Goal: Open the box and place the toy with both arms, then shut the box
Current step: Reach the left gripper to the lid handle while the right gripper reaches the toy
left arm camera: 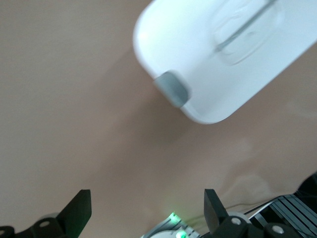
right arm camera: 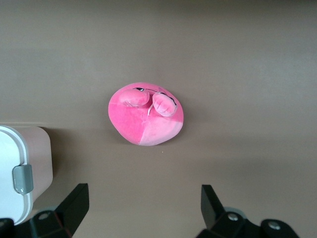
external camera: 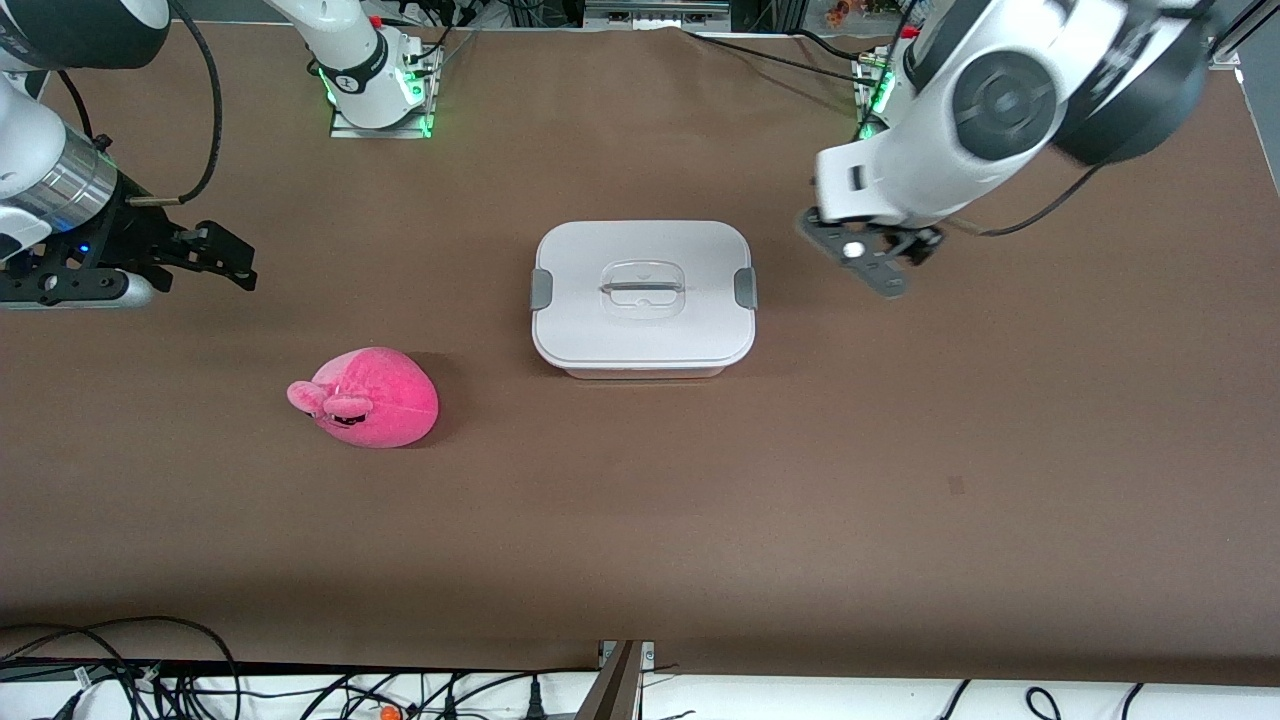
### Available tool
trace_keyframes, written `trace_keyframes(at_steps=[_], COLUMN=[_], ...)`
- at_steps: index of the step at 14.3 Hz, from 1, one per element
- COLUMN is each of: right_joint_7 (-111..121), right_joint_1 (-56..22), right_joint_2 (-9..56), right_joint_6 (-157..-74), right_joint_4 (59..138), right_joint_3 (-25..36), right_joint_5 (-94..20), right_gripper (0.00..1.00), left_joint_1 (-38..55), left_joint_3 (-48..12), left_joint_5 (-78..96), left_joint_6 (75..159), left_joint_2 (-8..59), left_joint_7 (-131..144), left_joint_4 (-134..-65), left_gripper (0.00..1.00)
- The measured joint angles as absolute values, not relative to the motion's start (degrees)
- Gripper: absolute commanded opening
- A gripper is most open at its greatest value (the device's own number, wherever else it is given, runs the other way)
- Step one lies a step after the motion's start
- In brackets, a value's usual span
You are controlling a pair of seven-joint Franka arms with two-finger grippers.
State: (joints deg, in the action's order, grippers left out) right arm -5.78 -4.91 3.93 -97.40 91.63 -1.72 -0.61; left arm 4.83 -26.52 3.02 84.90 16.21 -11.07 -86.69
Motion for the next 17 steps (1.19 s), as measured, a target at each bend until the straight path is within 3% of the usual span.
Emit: trace_keyframes(at_steps=[4, 9, 10, 11, 14, 15, 17], right_joint_7=[-4.99, -4.6, -5.52, -6.84, -9.51, -9.85, -11.03], right_joint_1=[-5.27, -5.62, -5.72, -5.8, -5.94, -5.95, -5.95], right_joint_2=[5.19, 14.17, 16.02, 17.88, 22.22, 22.9, 23.23], right_joint_6=[-97.1, -100.54, -102.52, -104.44, -109.09, -110.69, -113.77], right_joint_4=[91.62, 91.86, 91.91, 91.95, 92.84, 93.78, 96.22], right_joint_3=[-2.02, -2.03, -2.03, -2.03, -2.03, -2.03, -2.03], right_joint_5=[-0.59, -0.56, -0.56, -0.56, -0.6, -0.62, -0.65], right_gripper=[1.0, 1.0, 1.0, 1.0, 1.0, 1.0, 1.0], left_joint_1=[10.86, 14.85, 15.02, 15.41, 17.85, 18.86, 20.21], left_joint_3=[-27.53, -27.56, -27.57, -27.57, -27.58, -27.59, -27.55], left_joint_5=[3.48, 3.46, 3.46, 3.45, 1.31, -0.36, -2.04], left_joint_6=[96.75, 105.76, 106.64, 107.1, 108.29, 109.19, 110.8], left_joint_2=[24.21, 28.55, 28.75, 28.98, 30.85, 31.63, 33.05], left_joint_7=[-17.36, -23.53, -24.27, -24.58, -25.2, -25.2, -25.2], left_joint_4=[-84.79, -84.16, -84.13, -84.11, -84.12, -84.12, -84.11], left_gripper=[1.0, 1.0, 0.96, 0.82, 0.7, 0.56, 0.51])
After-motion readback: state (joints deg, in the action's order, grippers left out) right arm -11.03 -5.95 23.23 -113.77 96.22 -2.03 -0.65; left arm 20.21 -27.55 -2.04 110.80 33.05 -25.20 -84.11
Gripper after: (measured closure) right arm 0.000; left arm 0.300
